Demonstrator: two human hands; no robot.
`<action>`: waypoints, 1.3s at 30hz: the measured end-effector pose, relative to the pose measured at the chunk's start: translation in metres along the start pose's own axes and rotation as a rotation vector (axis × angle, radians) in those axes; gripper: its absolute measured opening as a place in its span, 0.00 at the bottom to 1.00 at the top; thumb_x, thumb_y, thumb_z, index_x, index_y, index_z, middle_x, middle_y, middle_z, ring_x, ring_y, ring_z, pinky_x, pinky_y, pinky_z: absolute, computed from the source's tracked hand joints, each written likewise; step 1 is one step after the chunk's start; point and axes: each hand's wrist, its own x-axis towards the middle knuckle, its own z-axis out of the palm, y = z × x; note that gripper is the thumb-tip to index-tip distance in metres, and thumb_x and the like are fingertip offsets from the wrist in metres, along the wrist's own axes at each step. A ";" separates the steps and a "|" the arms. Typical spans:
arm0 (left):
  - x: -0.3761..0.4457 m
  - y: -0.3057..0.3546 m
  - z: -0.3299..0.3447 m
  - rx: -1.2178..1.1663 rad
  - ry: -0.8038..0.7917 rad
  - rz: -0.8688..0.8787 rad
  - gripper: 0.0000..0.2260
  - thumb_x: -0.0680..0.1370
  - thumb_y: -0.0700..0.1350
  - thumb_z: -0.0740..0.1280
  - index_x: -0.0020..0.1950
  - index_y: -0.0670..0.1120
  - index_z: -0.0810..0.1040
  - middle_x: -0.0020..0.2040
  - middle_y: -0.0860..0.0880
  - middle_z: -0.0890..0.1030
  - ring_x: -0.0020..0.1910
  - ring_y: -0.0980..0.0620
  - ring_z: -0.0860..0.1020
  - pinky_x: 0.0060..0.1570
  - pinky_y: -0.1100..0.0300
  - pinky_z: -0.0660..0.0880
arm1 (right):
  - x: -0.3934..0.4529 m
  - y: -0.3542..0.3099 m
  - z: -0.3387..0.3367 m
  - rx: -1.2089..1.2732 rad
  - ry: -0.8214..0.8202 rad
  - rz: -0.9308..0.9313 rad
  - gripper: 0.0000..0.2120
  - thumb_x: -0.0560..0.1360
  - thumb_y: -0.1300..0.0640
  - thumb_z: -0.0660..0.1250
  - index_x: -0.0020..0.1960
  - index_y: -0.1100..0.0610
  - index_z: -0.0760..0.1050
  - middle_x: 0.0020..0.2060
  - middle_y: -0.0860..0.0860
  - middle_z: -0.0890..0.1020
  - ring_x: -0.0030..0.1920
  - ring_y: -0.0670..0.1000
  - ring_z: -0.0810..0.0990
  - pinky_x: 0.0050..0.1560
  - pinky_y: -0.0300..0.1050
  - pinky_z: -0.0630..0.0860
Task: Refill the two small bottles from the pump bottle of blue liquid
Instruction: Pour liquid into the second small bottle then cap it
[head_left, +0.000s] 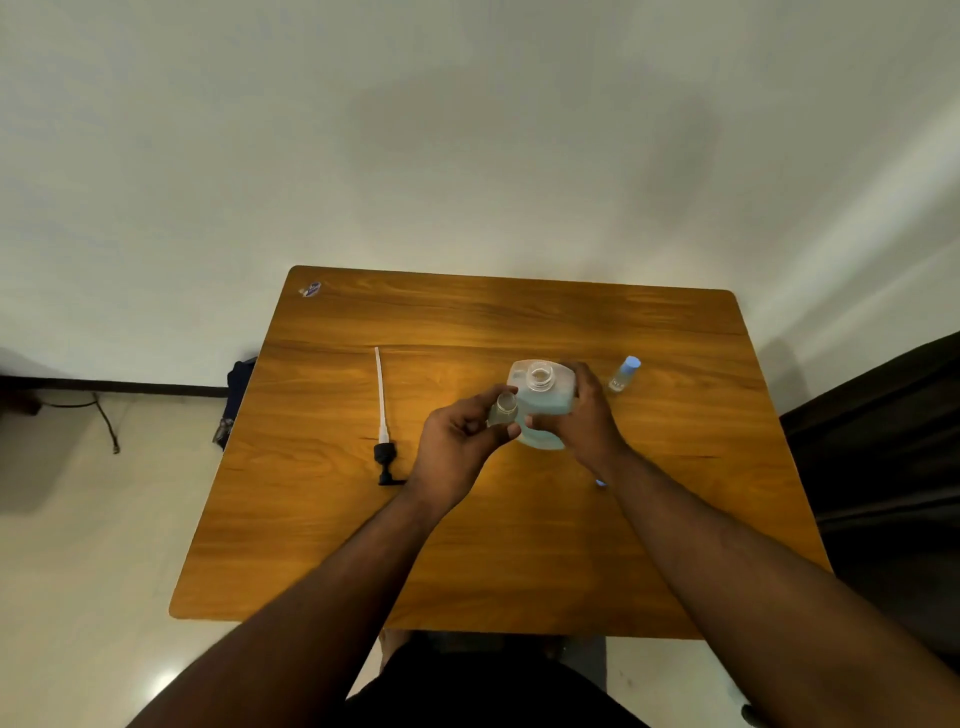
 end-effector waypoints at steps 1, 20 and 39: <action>0.001 -0.006 -0.001 0.005 0.008 -0.010 0.13 0.74 0.31 0.70 0.58 0.34 0.79 0.61 0.42 0.81 0.62 0.47 0.79 0.59 0.50 0.76 | 0.000 0.005 0.001 0.017 -0.008 0.018 0.39 0.53 0.53 0.82 0.60 0.46 0.68 0.59 0.51 0.76 0.59 0.53 0.75 0.56 0.59 0.77; -0.011 -0.035 0.023 0.024 0.053 -0.092 0.11 0.71 0.28 0.71 0.53 0.35 0.82 0.59 0.44 0.82 0.61 0.51 0.79 0.58 0.57 0.77 | -0.004 0.057 -0.054 -0.312 -0.337 0.184 0.52 0.62 0.59 0.80 0.76 0.46 0.51 0.72 0.55 0.65 0.70 0.54 0.67 0.65 0.49 0.70; -0.011 -0.027 0.047 0.049 0.070 -0.166 0.19 0.72 0.29 0.71 0.62 0.36 0.77 0.55 0.43 0.84 0.55 0.49 0.83 0.54 0.56 0.80 | -0.044 0.039 -0.061 0.135 0.000 0.487 0.20 0.70 0.66 0.70 0.61 0.56 0.76 0.50 0.53 0.82 0.49 0.52 0.81 0.49 0.48 0.80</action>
